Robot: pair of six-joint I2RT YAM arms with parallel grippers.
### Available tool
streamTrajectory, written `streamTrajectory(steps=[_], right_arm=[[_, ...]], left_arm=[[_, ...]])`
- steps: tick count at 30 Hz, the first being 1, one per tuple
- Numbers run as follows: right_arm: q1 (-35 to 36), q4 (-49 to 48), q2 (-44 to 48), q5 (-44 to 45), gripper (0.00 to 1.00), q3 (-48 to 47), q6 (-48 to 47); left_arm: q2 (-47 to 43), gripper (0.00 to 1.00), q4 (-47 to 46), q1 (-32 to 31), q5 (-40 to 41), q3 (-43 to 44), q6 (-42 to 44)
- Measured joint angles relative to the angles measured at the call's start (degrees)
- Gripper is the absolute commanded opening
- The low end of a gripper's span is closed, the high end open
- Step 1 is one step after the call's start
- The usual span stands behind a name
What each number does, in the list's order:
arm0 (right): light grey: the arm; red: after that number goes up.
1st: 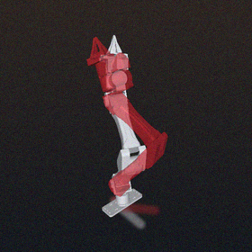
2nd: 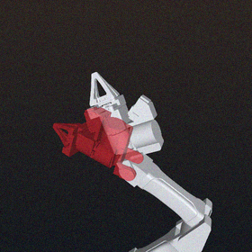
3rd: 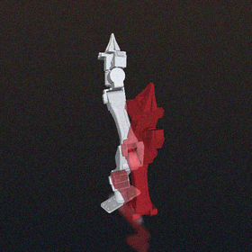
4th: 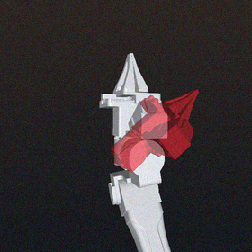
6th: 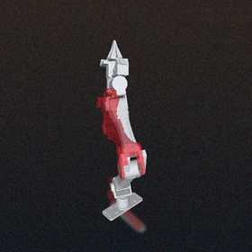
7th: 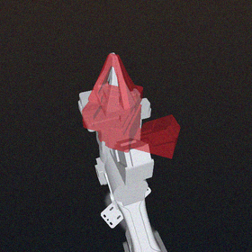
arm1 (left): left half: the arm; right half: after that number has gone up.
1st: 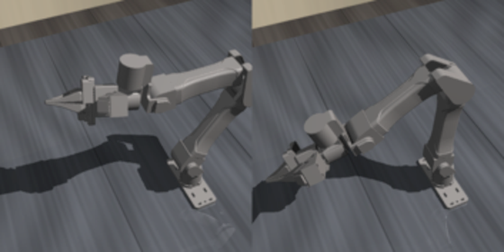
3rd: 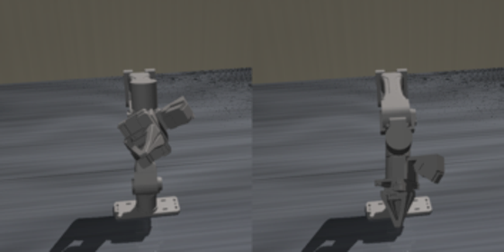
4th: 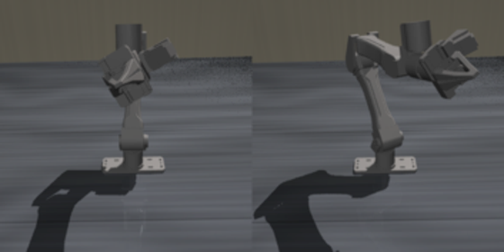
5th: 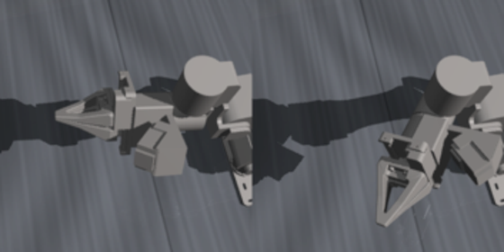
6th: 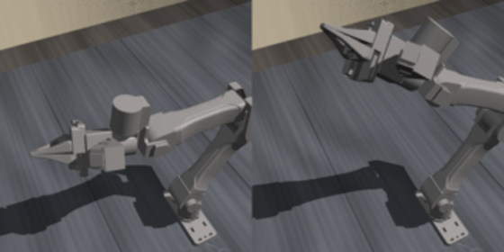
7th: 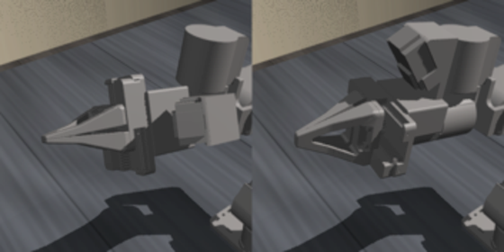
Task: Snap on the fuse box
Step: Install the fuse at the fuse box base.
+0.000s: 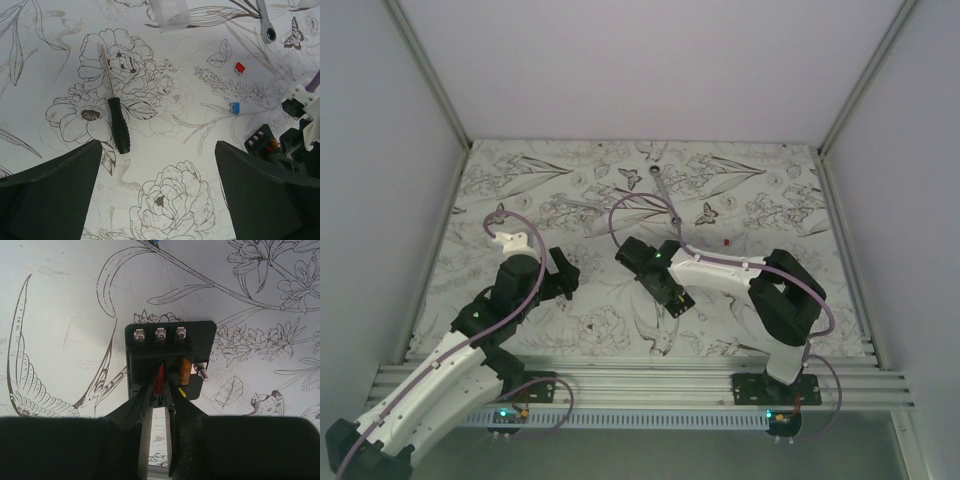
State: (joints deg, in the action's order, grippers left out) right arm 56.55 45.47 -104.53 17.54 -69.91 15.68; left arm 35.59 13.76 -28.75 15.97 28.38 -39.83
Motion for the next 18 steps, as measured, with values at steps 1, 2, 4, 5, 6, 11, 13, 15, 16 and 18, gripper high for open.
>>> streamTrajectory(steps=[1, 2, 4, 5, 6, 11, 13, 15, 16, 18], right_arm=[[0.0, 0.02, 0.04, 0.04, 0.24, 0.0, 0.07], [0.0, 0.02, 0.07, 0.15, 0.26, 0.0, 0.13], [0.0, -0.07, 0.24, 0.15, 0.29, 0.0, 0.31], [0.0, -0.17, 0.35, 0.15, 0.3, 0.04, 0.46], [0.0, -0.33, 0.48, 0.13, 0.32, 0.11, 0.66], [0.02, -1.51, 2.78, 0.17, 0.4, 1.62, 1.57], [0.02, -2.08, 4.52, 0.31, 0.4, 2.49, 1.73], [-0.04, -2.99, 6.86, 0.48, 0.38, 3.41, 1.88], [-0.11, -3.54, 8.07, 0.57, 0.37, 3.85, 1.97], [-0.24, -4.9, 10.1, 0.61, 0.34, 4.7, 2.16]], left_arm=[[0.0, 1.0, 0.02, 0.0, 0.0, 0.0, 0.0], [0.0, 1.0, 0.0, 0.0, 0.0, 0.0, 0.0], [0.0, 1.0, 0.0, 0.0, 0.0, 0.0, 0.0], [0.0, 1.0, 0.0, 0.0, 0.0, 0.0, 0.0], [0.0, 1.0, 0.02, 0.0, 0.0, 0.0, 0.0], [0.0, 1.0, 0.02, 0.0, 0.0, 0.0, 0.0], [0.02, 1.0, 0.02, 0.0, 0.0, 0.0, 0.0], [0.02, 1.0, 0.02, 0.0, 0.0, 0.0, 0.0], [0.02, 1.0, 0.0, 0.0, 0.0, 0.0, 0.0], [0.11, 1.0, 0.0, 0.0, 0.0, 0.0, 0.0]])
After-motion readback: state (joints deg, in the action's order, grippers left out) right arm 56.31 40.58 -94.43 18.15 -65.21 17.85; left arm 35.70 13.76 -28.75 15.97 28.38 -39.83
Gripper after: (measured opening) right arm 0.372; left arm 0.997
